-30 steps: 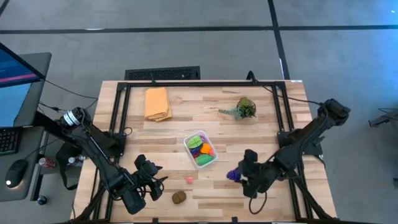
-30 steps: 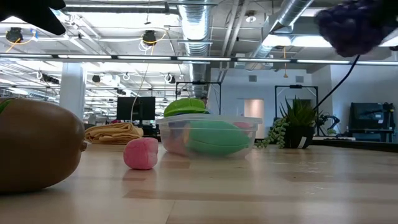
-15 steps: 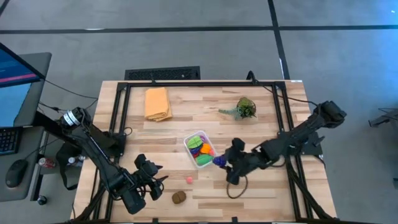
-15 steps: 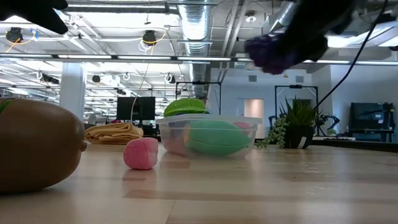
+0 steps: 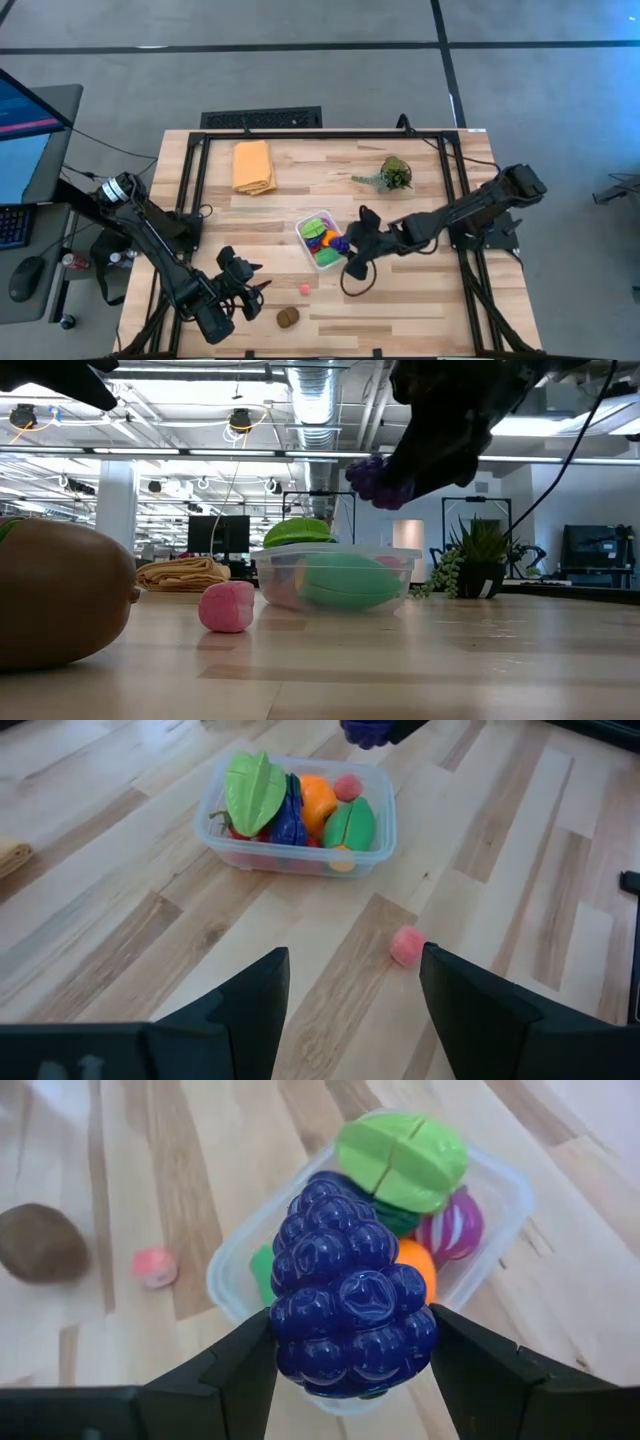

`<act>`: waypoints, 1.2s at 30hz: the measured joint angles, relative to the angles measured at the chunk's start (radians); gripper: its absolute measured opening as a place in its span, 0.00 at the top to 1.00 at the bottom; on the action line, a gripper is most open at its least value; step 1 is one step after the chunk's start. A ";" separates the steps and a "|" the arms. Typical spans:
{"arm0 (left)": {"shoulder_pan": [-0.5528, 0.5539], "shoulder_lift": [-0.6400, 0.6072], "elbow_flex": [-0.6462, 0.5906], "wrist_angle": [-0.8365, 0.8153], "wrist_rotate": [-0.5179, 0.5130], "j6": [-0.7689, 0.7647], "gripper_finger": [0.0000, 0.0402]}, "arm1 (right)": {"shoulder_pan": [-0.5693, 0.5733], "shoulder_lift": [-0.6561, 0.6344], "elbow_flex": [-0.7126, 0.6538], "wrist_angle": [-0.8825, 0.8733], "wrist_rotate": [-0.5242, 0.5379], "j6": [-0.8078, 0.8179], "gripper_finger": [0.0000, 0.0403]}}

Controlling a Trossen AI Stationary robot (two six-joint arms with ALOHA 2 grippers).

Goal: Pick and placing Produce into tupperware
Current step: Put the violet grapes into the transparent bin

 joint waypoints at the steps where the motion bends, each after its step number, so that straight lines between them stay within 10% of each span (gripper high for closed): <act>1: 0.001 0.000 0.000 0.000 0.000 0.000 0.47 | -0.006 0.000 0.000 0.001 -0.001 -0.002 0.36; 36: 0.017 0.000 0.000 -0.053 -0.044 -0.016 0.47 | -0.059 0.113 0.000 0.138 -0.052 0.024 0.36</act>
